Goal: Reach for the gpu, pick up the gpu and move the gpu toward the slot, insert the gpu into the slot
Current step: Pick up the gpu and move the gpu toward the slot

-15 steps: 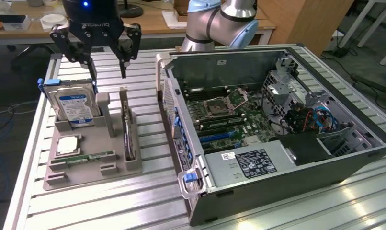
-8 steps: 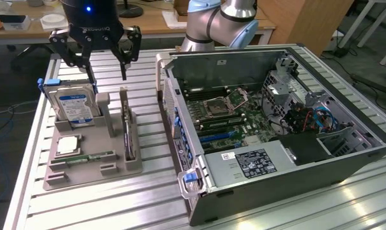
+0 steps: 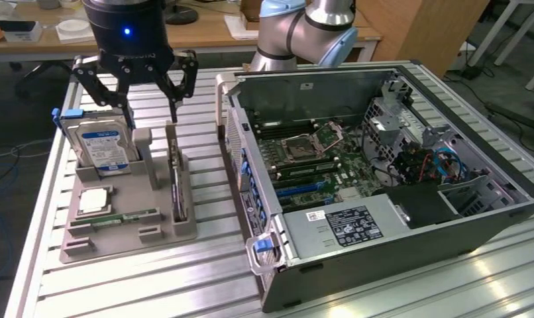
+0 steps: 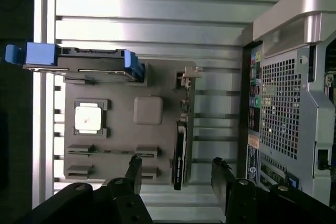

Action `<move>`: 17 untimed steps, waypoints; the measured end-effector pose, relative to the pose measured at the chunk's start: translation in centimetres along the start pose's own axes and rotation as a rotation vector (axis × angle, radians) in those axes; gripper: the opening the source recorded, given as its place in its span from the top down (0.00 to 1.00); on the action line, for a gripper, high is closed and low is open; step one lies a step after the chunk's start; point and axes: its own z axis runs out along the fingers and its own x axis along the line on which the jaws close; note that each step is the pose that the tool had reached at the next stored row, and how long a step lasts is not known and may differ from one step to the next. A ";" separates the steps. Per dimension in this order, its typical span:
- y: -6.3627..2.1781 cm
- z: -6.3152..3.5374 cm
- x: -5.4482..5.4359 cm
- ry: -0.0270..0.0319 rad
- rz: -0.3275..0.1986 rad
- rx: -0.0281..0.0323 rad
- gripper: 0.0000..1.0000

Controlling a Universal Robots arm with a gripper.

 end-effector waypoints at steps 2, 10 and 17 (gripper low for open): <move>-0.10 0.36 0.0 0.0000 0.000 0.0001 0.35; -0.17 1.82 -0.1 -0.0003 0.000 0.0011 0.35; -0.54 2.97 -0.3 -0.0010 0.000 0.0018 0.35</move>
